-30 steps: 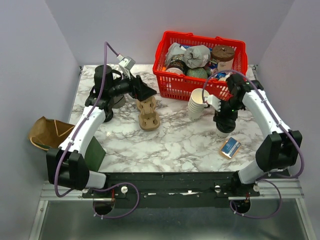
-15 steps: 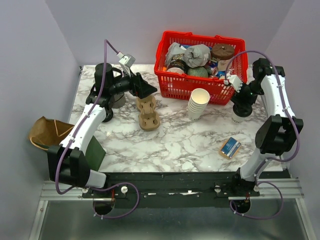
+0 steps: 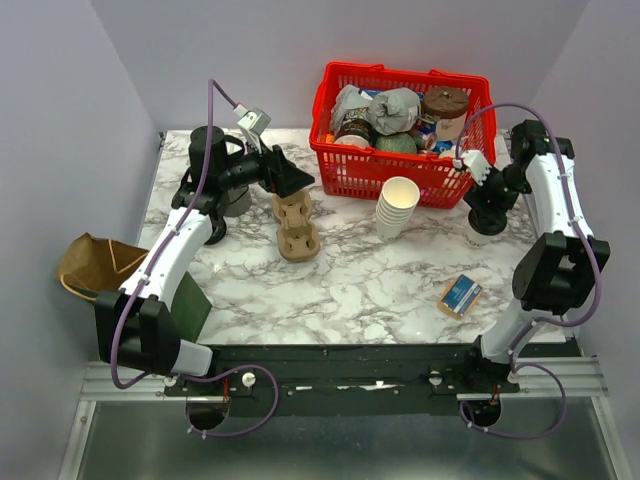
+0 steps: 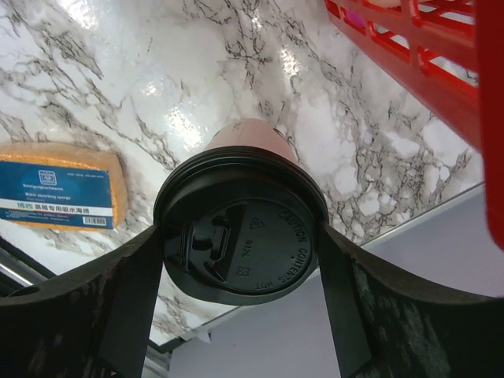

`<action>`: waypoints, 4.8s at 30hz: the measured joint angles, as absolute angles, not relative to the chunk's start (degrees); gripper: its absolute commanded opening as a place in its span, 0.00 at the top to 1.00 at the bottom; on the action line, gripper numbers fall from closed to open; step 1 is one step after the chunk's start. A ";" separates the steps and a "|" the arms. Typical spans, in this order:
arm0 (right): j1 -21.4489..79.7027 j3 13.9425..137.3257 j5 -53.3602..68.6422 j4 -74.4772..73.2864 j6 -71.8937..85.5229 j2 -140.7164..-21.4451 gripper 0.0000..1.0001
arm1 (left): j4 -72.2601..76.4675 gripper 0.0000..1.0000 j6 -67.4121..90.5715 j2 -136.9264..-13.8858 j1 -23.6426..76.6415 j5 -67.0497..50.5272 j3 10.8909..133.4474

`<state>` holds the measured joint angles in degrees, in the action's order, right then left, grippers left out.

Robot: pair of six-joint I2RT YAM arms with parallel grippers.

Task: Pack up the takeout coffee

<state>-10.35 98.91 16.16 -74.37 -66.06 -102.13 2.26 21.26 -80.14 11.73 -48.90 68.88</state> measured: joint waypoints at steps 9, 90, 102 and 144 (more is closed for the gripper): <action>-13.87 92.16 16.40 -71.55 -63.57 -99.68 0.25 | 2.90 0.04 21.76 -80.14 11.73 -48.95 68.88; 8.16 106.45 42.54 -69.52 -42.78 -85.34 0.08 | -47.27 0.24 -27.70 -85.93 16.25 -36.88 86.28; 9.02 108.07 38.61 -63.16 -26.81 -86.08 0.08 | -42.50 0.30 -9.37 -89.52 20.95 -23.27 82.65; 9.02 100.47 38.00 -58.30 -22.59 -84.01 0.08 | -40.27 0.36 23.94 -107.11 23.64 -4.51 87.26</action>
<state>9.02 100.47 38.00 -58.30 -22.59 -84.01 -40.27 23.94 -107.11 23.64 -4.51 87.26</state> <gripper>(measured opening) 0.922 0.657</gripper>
